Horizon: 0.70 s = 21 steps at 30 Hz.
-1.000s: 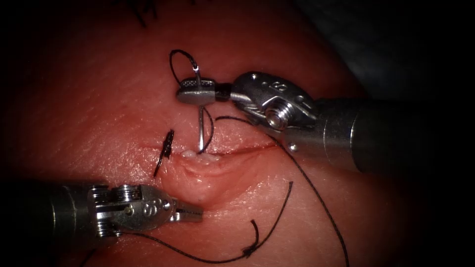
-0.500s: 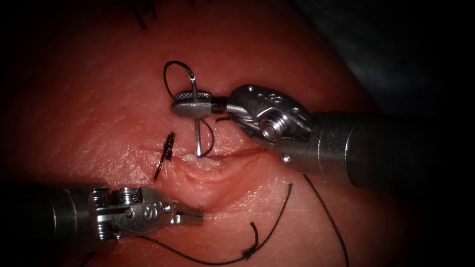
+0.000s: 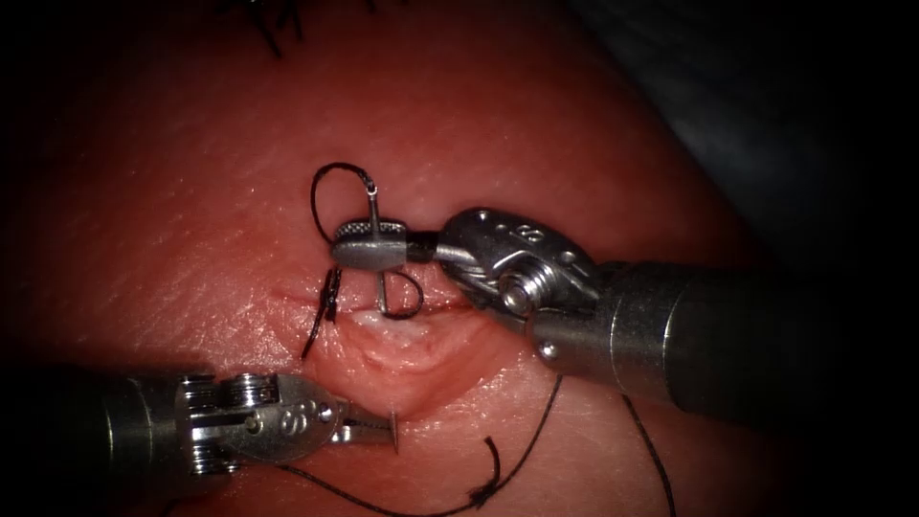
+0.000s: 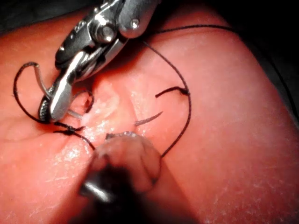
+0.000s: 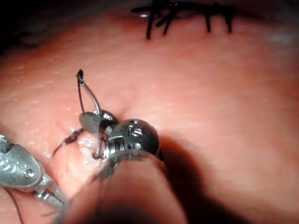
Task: Wound Closure
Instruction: Use the right gripper to throw the needle through the bottom of the wound
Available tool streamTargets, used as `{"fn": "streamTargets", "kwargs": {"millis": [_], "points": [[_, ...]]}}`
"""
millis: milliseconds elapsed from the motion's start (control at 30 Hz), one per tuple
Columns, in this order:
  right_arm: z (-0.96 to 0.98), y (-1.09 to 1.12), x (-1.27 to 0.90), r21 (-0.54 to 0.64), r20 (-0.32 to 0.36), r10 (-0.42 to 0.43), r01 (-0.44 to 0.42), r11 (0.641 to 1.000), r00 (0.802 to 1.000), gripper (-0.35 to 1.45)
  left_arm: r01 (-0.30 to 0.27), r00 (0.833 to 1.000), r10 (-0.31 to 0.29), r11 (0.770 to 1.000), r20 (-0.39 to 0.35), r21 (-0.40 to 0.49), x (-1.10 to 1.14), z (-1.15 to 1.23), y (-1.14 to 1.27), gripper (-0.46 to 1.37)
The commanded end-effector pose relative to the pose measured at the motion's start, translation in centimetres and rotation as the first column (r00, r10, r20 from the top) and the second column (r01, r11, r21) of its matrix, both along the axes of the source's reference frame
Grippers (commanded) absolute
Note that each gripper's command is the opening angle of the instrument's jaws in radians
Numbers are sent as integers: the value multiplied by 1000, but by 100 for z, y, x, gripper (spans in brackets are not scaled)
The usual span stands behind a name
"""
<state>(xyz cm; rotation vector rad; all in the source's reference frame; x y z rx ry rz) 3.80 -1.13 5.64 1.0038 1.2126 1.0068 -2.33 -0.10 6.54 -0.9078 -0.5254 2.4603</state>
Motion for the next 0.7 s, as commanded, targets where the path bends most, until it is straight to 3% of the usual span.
{"fn": "streamTargets", "kwargs": {"millis": [33,433,700], "points": [[-1,-1,-1,-6,8,2,-2,1000,1000,-35,-6,1000,6,1000,6,6,1,-1,0,-35],[9,-40,-6,6,33,-10,10,1000,999,-35,-7,1000,7,1000,7,6,2,-2,-1,-35],[12,-35,-6,-24,60,8,-6,1000,998,-35,-7,1000,7,1000,7,6,3,-3,-2,-35]]}}
